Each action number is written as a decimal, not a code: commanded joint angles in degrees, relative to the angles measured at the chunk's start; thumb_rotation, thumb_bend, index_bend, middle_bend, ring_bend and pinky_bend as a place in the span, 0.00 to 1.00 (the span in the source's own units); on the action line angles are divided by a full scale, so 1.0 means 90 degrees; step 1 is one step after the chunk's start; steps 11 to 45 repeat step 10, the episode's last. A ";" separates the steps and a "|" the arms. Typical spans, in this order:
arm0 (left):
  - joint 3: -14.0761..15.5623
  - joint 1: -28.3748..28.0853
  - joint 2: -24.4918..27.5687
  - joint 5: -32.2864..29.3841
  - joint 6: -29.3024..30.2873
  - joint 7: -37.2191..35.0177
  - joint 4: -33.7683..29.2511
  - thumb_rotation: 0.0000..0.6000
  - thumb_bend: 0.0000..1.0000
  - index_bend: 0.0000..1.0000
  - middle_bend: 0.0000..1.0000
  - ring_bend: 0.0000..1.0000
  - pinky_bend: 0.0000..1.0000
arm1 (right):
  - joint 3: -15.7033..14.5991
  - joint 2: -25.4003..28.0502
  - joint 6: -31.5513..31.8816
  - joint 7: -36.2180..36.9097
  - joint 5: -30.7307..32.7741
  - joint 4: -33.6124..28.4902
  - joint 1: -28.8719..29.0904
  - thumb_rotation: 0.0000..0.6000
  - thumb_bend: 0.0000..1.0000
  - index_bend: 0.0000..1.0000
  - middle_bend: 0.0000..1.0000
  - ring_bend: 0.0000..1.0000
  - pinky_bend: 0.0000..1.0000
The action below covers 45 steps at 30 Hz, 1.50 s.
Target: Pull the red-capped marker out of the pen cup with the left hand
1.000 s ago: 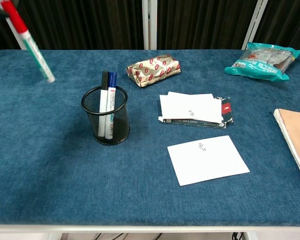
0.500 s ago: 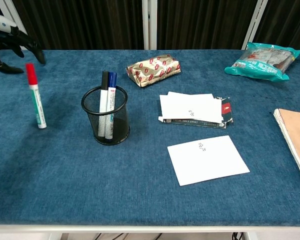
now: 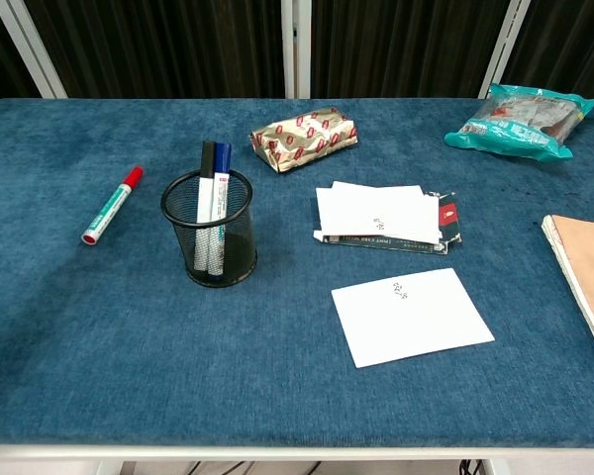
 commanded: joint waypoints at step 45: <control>0.1037 0.2318 -0.1032 0.1036 0.1723 0.0325 0.1005 1.00 0.29 0.02 0.01 0.00 0.05 | 0.0062 -0.0681 0.0563 -0.0172 -0.0454 0.0779 -0.0001 1.00 0.18 0.00 0.00 0.00 0.00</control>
